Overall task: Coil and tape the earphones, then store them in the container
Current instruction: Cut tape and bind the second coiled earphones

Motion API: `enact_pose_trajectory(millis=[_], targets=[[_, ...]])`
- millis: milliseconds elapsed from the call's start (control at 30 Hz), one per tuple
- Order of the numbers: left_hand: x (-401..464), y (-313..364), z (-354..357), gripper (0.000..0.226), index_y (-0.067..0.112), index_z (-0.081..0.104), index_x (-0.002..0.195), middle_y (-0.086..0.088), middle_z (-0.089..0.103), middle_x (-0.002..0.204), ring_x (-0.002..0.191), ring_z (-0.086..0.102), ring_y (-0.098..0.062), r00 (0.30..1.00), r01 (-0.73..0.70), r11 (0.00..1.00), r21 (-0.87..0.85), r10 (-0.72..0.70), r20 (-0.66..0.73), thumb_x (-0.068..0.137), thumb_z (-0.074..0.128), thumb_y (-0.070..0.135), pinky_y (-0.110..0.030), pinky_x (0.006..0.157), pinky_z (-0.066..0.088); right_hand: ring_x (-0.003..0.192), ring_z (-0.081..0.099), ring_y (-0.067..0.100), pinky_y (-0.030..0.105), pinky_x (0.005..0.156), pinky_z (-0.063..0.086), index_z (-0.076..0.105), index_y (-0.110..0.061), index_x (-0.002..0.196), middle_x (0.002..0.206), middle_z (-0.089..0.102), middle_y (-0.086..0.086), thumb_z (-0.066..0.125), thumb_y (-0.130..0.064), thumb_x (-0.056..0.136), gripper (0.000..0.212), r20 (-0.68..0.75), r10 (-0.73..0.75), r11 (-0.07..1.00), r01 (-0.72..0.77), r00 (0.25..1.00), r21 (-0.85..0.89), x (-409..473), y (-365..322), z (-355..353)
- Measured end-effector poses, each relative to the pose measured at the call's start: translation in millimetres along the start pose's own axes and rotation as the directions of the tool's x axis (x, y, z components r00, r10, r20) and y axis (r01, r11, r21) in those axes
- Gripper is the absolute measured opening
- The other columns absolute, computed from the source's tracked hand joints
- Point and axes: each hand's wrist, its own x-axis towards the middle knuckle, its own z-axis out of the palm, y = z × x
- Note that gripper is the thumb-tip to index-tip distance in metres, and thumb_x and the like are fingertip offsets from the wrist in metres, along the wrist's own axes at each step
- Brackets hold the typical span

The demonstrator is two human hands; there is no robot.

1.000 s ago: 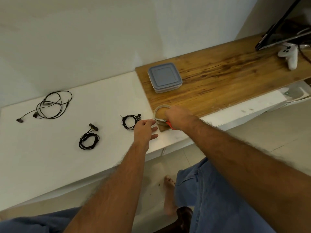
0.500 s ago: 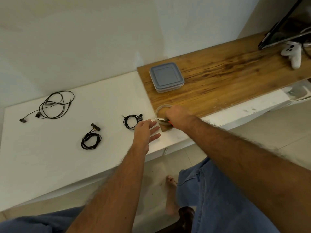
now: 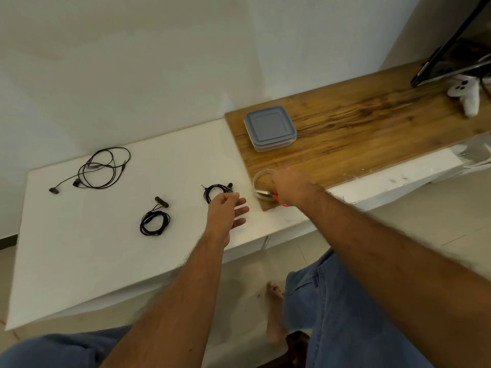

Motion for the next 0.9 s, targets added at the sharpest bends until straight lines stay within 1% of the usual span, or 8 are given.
enact_pose_trajectory(millis=[100,167,233,367,500,733,833,900], targets=[[-3,1,-8,0.016,0.013,0.062,0.105,-0.004,0.071,0.106,0.090,0.070,-0.018,0.999,-0.035,0.998,0.043,0.035,0.002,0.098,0.055,0.026,-0.030,0.067,0.056,0.094,0.062,0.023,0.033,0.073,0.049,0.067,-0.013,0.102,0.105,0.067,0.005,0.059,-0.022,0.090,0.017,-0.114,0.080,0.958,-0.045,0.990,0.284,0,1,-1],[-7,3,-13,0.018,0.012,0.064,0.106,-0.003,0.071,0.106,0.088,0.070,-0.016,0.998,-0.057,0.996,0.062,0.056,0.014,0.096,0.059,0.026,-0.029,0.067,0.056,0.084,0.064,0.022,0.036,0.070,0.056,0.069,-0.012,0.095,0.094,0.069,0.005,0.059,-0.028,0.090,0.019,-0.099,0.115,0.732,-0.017,0.988,0.681,-2,-4,5],[-13,6,-19,0.020,0.012,0.066,0.105,-0.003,0.072,0.104,0.086,0.071,-0.016,0.996,-0.084,0.992,0.091,0.081,0.036,0.094,0.061,0.027,-0.029,0.068,0.056,0.072,0.064,0.019,0.036,0.063,0.059,0.068,-0.014,0.092,0.086,0.068,0.004,0.062,-0.040,0.091,0.027,-0.016,0.084,0.433,-0.022,0.996,0.901,-8,-15,10],[-25,16,-35,0.018,0.015,0.067,0.102,0.000,0.073,0.100,0.085,0.072,-0.014,0.989,-0.141,0.976,0.168,0.129,0.076,0.095,0.060,0.030,-0.031,0.072,0.057,0.081,0.068,0.017,0.029,0.063,0.056,0.068,-0.015,0.103,0.096,0.070,0.002,0.066,-0.041,0.089,0.030,0.059,-0.031,0.161,-0.053,0.998,0.985,-20,-42,17],[-36,22,-55,0.016,0.015,0.067,0.099,0.000,0.074,0.099,0.084,0.071,-0.014,0.991,-0.130,0.975,0.182,0.119,0.068,0.094,0.061,0.029,-0.032,0.073,0.056,0.072,0.063,0.014,0.029,0.060,0.052,0.068,-0.011,0.094,0.087,0.068,0.003,0.068,-0.024,0.090,0.014,0.042,-0.035,-0.004,-0.042,0.998,0.999,-25,-62,20],[-51,20,-89,0.016,0.014,0.070,0.101,-0.001,0.073,0.101,0.087,0.070,-0.014,0.999,-0.039,0.995,0.088,0.042,-0.031,0.092,0.065,0.026,-0.028,0.069,0.056,0.066,0.064,0.014,0.028,0.056,0.052,0.071,-0.006,0.088,0.084,0.071,0.006,0.068,-0.016,0.087,0.011,-0.025,-0.027,0.056,0.026,0.999,0.998,-29,-97,9],[-57,17,-103,0.018,0.014,0.070,0.103,0.000,0.073,0.101,0.091,0.069,-0.015,0.996,0.039,0.998,-0.052,-0.042,-0.076,0.090,0.068,0.027,-0.028,0.067,0.055,0.065,0.064,0.014,0.025,0.056,0.050,0.072,-0.009,0.083,0.079,0.070,0.002,0.068,-0.016,0.085,0.009,-0.125,0.003,0.171,0.123,0.992,0.978,-31,-114,5],[-60,16,-112,0.020,0.014,0.070,0.103,0.000,0.073,0.098,0.089,0.069,-0.015,0.991,0.081,0.985,-0.153,-0.095,-0.089,0.088,0.070,0.026,-0.027,0.065,0.055,0.066,0.065,0.010,0.022,0.059,0.049,0.074,-0.010,0.081,0.076,0.070,-0.004,0.067,-0.018,0.085,0.011,-0.228,0.017,0.311,0.212,0.973,0.927,-31,-127,2]])
